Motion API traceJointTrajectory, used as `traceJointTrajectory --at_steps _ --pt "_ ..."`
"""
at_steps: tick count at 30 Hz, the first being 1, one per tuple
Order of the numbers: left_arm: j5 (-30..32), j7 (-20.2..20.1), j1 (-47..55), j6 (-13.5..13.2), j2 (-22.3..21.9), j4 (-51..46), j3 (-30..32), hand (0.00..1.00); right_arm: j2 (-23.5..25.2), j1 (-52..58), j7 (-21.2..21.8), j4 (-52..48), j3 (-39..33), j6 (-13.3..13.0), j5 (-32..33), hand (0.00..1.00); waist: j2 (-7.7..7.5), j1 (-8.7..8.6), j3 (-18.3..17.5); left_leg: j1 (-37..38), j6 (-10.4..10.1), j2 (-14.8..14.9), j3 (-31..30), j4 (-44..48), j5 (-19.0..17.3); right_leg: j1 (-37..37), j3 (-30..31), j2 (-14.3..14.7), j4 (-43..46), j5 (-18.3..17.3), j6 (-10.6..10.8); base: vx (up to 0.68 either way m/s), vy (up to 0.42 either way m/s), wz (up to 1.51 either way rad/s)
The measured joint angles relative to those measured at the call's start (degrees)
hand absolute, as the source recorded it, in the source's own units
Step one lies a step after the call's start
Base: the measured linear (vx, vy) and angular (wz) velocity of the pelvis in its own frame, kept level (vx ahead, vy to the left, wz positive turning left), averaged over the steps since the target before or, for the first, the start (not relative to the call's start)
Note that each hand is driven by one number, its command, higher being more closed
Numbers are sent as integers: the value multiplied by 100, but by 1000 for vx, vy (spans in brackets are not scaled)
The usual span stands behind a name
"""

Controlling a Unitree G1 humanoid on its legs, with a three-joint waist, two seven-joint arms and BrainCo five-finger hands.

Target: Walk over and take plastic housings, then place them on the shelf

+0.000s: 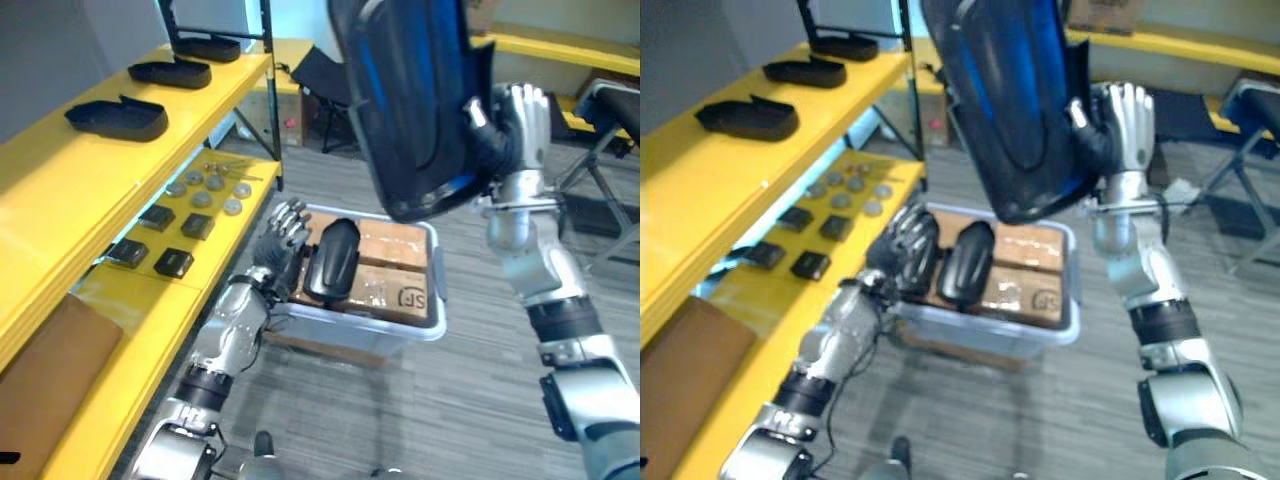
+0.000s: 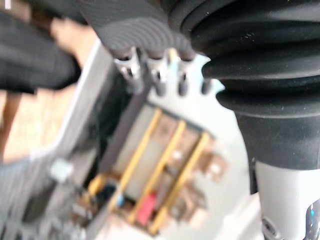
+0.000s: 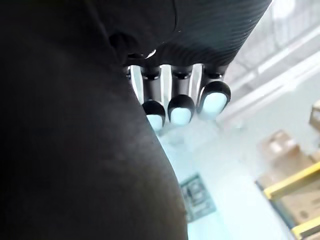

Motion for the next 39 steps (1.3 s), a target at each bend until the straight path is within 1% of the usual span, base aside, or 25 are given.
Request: traceJointTrajectory --at_steps 2,4,7,10,13,17,18,20,28,31,32,33,35,37,39 --pt "-183 -8 -25 0 -6 0 -113 0 110 -32 130 -11 85 -8 -9 100 3 0 -3 -5 12 -6 2 -3 22 14 2 15 -80 73 9 -56 8 -3" --pt "-182 -36 -50 -1 7 0 -218 0 177 -58 199 -15 183 -9 -10 100 3 -1 -3 -13 26 -22 0 -6 32 32 6 13 -170 145 9 -41 20 -3" --pt "-183 -181 -54 -12 -4 -34 -306 0 326 -58 313 -14 317 -2 -12 100 2 1 -4 -15 42 -63 -9 -31 44 111 -2 4 -327 247 26 0 0 0" --pt "-178 -203 -55 -77 10 -230 -464 0 417 -57 343 18 541 23 -12 100 1 13 -5 -23 52 -108 -16 -33 50 142 -12 -20 -399 276 49 0 0 0" --pt "-184 -256 -63 -144 11 -421 -486 0 582 -42 435 130 672 49 -54 100 -3 18 -8 -22 53 -126 -31 -32 51 170 -21 -24 -415 302 59 6 2 4" --pt "-311 -354 -133 -243 17 -466 -488 0 617 -22 467 337 858 60 -118 100 -12 18 -59 -51 64 -158 -162 -28 61 223 -124 -25 -456 303 61 13 -8 13" --pt "-351 -367 -133 -249 16 -543 -503 0 642 56 473 412 912 78 -128 100 -18 19 -158 -106 67 -169 -196 -17 65 212 -165 -24 -480 304 61 26 -9 15" --pt "-354 -369 -133 -256 23 -695 -502 0 717 74 509 533 937 127 -171 100 -11 34 -187 -104 71 -176 -211 -11 69 223 -168 -26 -483 305 61 27 -6 7" --pt "-344 -351 -127 -254 57 -775 -501 0 761 74 565 572 1015 267 -171 100 -10 35 -190 -88 95 -178 -232 -20 91 235 -167 -25 -483 309 63 -21 3 0" --pt "-231 -213 -68 -237 71 -983 -500 0 770 87 565 598 1055 263 -168 100 -10 41 -190 -88 101 -181 -230 -33 95 233 -167 -28 -488 308 63 -14 2 0" --pt "-55 -112 -68 -235 73 -1033 -499 0 773 87 565 610 1070 262 -167 100 -12 50 -192 -87 102 -182 -231 -33 96 233 -168 -29 -489 308 63 0 0 0" --pt "-44 -106 -68 -235 74 -1036 -498 0 773 87 565 611 1071 262 -167 100 -12 50 -192 -87 101 -182 -231 -33 96 233 -168 -29 -488 308 63 0 0 0" --pt "296 87 -41 -200 70 -1076 -481 0 787 93 560 650 1140 259 -162 100 -16 69 -199 -87 102 -184 -232 -33 97 232 -168 -30 -489 310 63 0 0 0" --pt "529 202 0 -123 72 -1075 -477 0 848 164 559 708 1166 216 -163 100 -36 78 -251 -96 102 -185 -232 -32 97 225 -169 -29 -497 310 63 0 0 0" --pt "629 296 28 -79 72 -1074 -473 0 908 231 560 754 1180 155 -163 100 -45 84 -295 -100 102 -188 -238 -30 97 225 -169 -30 -499 310 63 0 0 0"
